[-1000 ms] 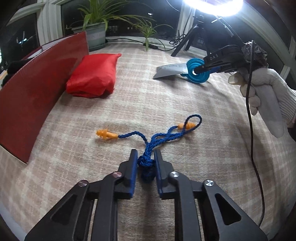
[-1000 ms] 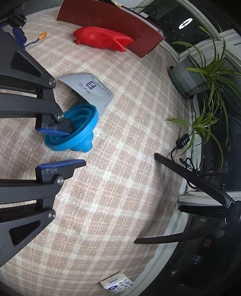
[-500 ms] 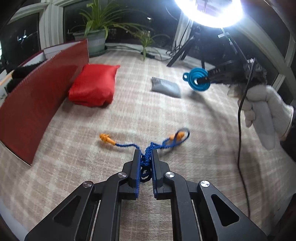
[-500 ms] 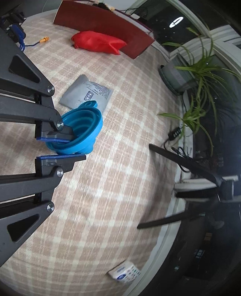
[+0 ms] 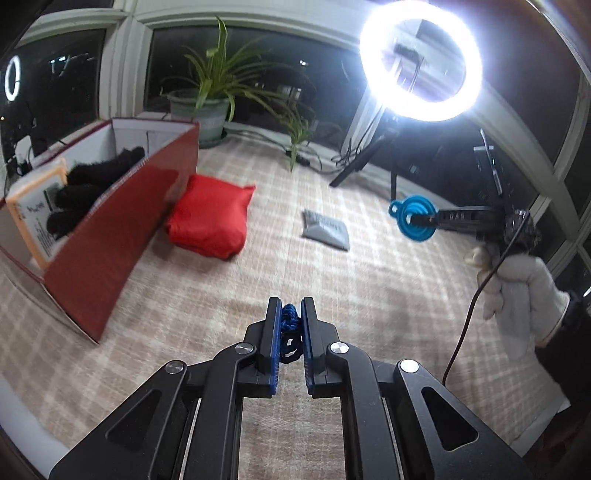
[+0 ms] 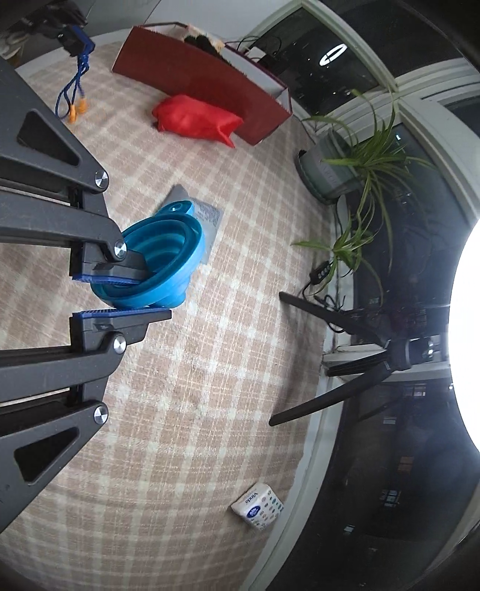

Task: Organize soft objects
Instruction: 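Carry the earplug cord and the funnel over the red box with both grippers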

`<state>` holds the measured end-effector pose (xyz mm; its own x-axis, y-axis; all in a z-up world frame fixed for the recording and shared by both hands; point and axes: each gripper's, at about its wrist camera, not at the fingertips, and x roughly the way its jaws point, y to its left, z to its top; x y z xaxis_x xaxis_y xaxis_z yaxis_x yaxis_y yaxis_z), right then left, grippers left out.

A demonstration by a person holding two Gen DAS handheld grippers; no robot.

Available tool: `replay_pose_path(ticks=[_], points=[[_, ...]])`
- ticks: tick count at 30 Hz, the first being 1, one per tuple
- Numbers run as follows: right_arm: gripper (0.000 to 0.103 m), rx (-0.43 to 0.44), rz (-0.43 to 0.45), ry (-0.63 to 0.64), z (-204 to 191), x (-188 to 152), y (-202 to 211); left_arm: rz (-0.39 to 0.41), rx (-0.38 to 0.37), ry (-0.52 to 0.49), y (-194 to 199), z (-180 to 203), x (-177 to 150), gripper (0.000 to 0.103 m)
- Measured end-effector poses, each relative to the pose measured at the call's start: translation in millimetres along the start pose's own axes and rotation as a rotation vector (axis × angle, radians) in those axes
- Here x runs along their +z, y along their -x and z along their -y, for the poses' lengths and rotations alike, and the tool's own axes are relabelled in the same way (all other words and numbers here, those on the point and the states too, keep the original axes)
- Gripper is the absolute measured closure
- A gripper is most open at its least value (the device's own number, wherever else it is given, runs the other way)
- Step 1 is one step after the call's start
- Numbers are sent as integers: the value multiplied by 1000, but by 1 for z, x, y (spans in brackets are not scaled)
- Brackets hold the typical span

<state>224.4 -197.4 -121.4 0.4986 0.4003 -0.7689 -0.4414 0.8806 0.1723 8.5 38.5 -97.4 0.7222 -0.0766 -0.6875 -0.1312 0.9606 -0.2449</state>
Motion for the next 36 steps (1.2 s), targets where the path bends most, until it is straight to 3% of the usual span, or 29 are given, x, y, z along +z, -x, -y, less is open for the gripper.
replay_pose_path(ticks=[14, 26, 36], points=[[94, 51, 70, 22, -55, 6, 38, 111, -50, 16, 55, -27, 37, 94], [94, 105, 122, 107, -145, 39, 46, 236, -3, 36, 102, -94, 86, 94], [94, 165, 134, 186, -231, 70, 32, 264, 21, 35, 116, -154, 121, 94]])
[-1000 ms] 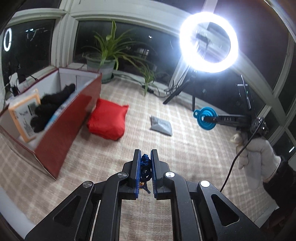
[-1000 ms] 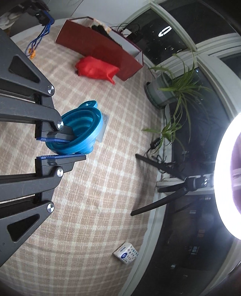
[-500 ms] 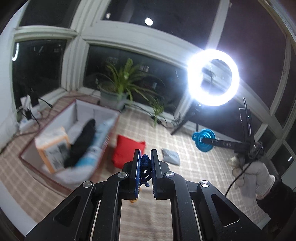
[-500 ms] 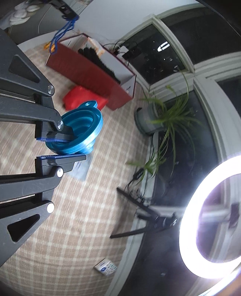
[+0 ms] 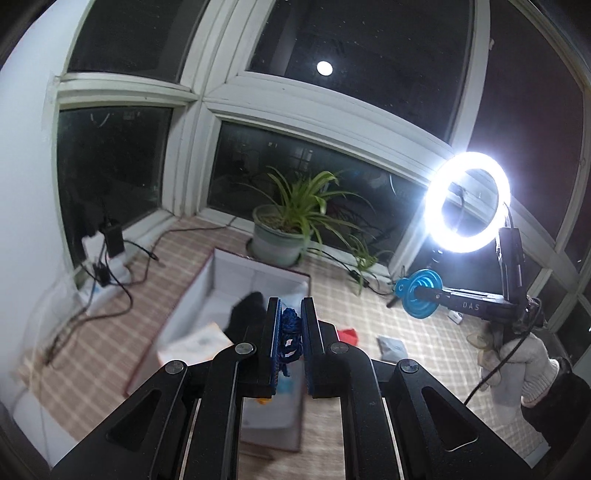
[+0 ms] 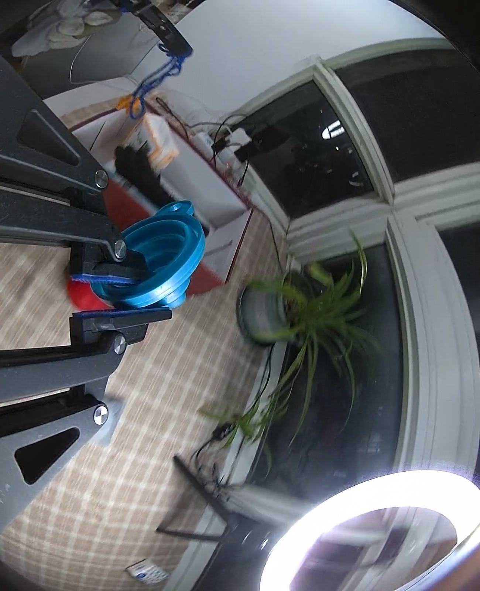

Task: Organize soft objects
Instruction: 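Carry the earplug cord and the funnel over the red box with both grippers, then open both grippers to drop the cord and funnel into the box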

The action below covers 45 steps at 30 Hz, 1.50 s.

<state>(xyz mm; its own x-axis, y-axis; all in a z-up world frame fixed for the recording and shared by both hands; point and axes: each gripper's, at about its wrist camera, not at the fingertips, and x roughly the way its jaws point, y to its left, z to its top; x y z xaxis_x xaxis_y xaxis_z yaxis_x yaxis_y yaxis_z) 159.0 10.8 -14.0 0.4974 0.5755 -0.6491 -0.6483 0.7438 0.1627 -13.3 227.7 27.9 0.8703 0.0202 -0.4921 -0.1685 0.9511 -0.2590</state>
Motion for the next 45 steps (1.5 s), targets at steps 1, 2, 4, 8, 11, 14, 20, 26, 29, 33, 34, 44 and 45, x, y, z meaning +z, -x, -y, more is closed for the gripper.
replay_pose_path(ticks=[1, 2, 4, 8, 11, 14, 20, 26, 29, 33, 34, 44, 45], points=[[94, 12, -4, 11, -9, 3, -4, 3, 1, -3, -1, -6, 5, 94], [94, 19, -7, 21, -17, 6, -7, 4, 0, -5, -4, -11, 10, 94], [94, 27, -15, 50, -35, 11, -17, 1, -6, -2, -10, -21, 18, 94], [94, 42, -46, 85, -64, 19, -42, -24, -16, 14, -31, -44, 30, 94], [94, 52, -77, 89, -77, 21, -61, -56, -22, 29, -50, -58, 35, 94], [94, 57, -108, 97, -88, 22, -78, -83, -15, 19, -66, -66, 37, 94], [94, 75, -178, 133, -107, 20, -110, -145, -3, 11, -96, -77, 41, 94], [93, 78, -222, 178, -120, 14, -129, -182, 3, 26, -116, -86, 41, 94], [91, 85, -224, 194, -124, 12, -132, -199, 10, 25, -123, -89, 41, 94], [67, 73, -217, 207, -128, 13, -133, -215, 27, 28, -130, -91, 41, 80], [60, 75, -209, 208, -128, 13, -132, -212, 32, 30, -130, -92, 41, 75], [59, 78, -186, 200, -127, 15, -120, -175, 70, -6, -122, -87, 43, 74], [59, 77, -183, 201, -127, 15, -118, -169, 76, -12, -120, -86, 43, 74]])
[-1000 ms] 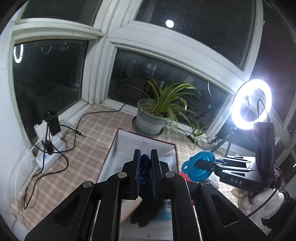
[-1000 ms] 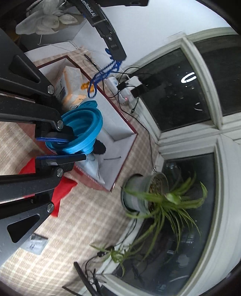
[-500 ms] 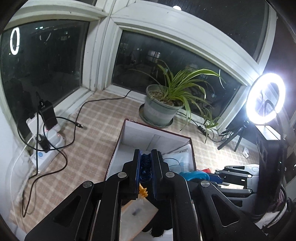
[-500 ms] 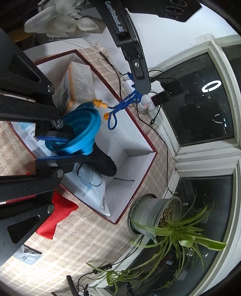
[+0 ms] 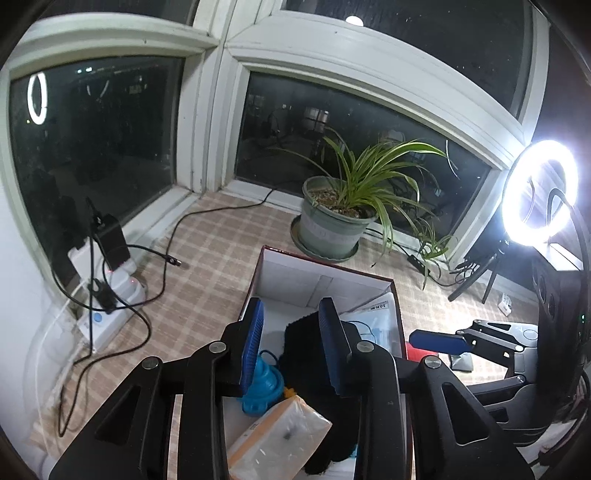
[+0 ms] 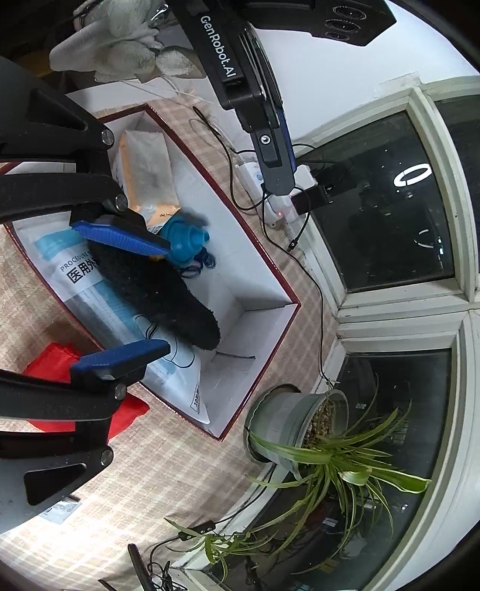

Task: Organize soft objects
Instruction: 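Open both grippers to drop the cord and funnel into the box, then move the right gripper to the white star-print tissue pack while the left gripper approaches the grey pouch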

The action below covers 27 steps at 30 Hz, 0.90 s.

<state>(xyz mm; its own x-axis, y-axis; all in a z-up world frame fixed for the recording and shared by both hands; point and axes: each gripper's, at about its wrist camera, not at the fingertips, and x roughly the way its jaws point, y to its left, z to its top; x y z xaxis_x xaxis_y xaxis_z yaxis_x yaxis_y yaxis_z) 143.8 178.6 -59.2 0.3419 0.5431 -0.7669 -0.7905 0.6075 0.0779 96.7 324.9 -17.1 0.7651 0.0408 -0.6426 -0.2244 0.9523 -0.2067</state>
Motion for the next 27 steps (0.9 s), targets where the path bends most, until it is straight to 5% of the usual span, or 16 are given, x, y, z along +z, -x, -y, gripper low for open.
replay_pose_path(ticks=[14, 27], points=[[48, -16, 53, -88, 30, -31, 45, 54, -15, -5, 35, 15, -4, 61], [47, -34, 83, -381, 144, -113, 111, 47, -108, -12, 58, 69, -42, 50]])
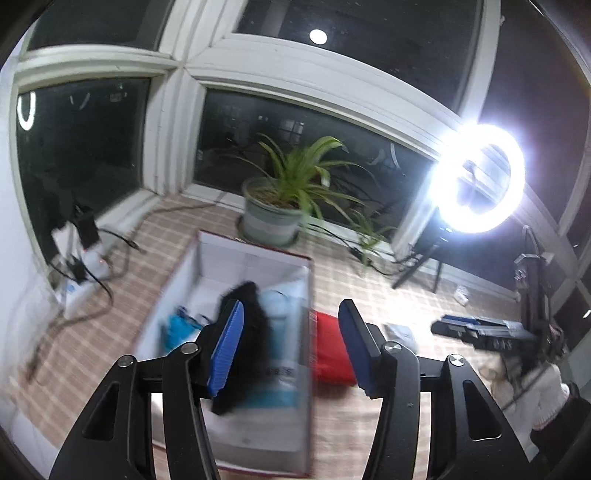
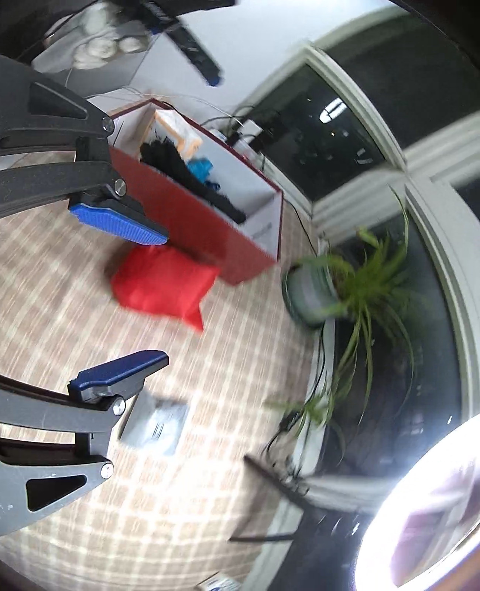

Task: Organize soft objects
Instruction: 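Move the right gripper to the white star-print tissue pack while the left gripper approaches the grey pouch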

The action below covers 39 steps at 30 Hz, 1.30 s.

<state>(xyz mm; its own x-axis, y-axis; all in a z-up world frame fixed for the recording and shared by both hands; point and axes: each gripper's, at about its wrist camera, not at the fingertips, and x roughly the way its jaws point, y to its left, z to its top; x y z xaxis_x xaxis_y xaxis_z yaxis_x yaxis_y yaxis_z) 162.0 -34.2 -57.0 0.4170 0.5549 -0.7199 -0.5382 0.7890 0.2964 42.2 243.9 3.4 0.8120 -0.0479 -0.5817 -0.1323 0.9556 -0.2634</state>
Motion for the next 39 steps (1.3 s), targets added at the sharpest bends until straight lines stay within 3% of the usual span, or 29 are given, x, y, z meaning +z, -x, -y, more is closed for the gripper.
replay_pose_path(ticks=[9, 15, 25, 28, 32, 39], points=[[48, -66, 7, 22, 55, 6, 19, -97, -92, 26, -27, 63, -50, 50], [48, -119, 3, -2, 96, 1, 14, -137, -96, 31, -52, 100, -70, 50], [48, -187, 61, -207, 217, -19, 43, -210, -94, 28, -84, 150, -91, 50], [50, -207, 74, -310, 270, -19, 61, -212, -68, 43, -85, 160, -96, 50], [62, -228, 74, -413, 337, -8, 78, -206, -28, 28, -86, 181, -98, 50], [73, -270, 42, -398, 398, 29, 73, -187, 50, -10, -116, 235, -92, 50]])
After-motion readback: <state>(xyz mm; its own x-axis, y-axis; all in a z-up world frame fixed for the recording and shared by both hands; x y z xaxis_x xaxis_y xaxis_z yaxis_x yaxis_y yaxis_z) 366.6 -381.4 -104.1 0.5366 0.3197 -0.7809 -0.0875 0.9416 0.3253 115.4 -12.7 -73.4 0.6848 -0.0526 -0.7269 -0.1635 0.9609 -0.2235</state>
